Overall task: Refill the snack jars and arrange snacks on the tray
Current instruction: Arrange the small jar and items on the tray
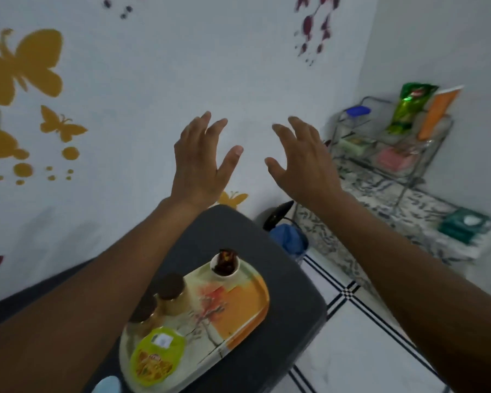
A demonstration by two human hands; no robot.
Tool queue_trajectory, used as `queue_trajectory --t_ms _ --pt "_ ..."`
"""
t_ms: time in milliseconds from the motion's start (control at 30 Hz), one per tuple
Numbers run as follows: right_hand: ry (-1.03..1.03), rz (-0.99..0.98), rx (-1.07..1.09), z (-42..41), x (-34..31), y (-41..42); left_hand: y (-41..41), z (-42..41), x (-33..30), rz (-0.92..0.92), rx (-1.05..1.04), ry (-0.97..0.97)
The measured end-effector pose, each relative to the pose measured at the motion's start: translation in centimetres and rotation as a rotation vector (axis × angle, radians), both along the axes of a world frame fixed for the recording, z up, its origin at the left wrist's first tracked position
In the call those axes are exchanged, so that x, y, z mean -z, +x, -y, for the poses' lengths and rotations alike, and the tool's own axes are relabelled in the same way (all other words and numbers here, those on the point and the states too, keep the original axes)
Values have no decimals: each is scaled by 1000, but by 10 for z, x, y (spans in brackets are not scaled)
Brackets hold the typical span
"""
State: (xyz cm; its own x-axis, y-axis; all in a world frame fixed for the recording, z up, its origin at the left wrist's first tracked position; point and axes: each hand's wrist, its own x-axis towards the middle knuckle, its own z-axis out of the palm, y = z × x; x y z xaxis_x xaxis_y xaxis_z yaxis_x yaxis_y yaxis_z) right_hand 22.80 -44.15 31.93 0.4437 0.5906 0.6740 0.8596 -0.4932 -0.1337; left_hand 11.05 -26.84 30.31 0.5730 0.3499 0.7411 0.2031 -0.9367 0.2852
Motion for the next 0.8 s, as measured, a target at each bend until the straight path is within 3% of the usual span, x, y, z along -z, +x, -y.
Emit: queue_trajectory --t_ms 433,800 --pt "117 99 254 225 -69 204 253 186 -56 174 221 66" --pt "153 134 339 266 -65 351 422 211 -64 218 302 107"
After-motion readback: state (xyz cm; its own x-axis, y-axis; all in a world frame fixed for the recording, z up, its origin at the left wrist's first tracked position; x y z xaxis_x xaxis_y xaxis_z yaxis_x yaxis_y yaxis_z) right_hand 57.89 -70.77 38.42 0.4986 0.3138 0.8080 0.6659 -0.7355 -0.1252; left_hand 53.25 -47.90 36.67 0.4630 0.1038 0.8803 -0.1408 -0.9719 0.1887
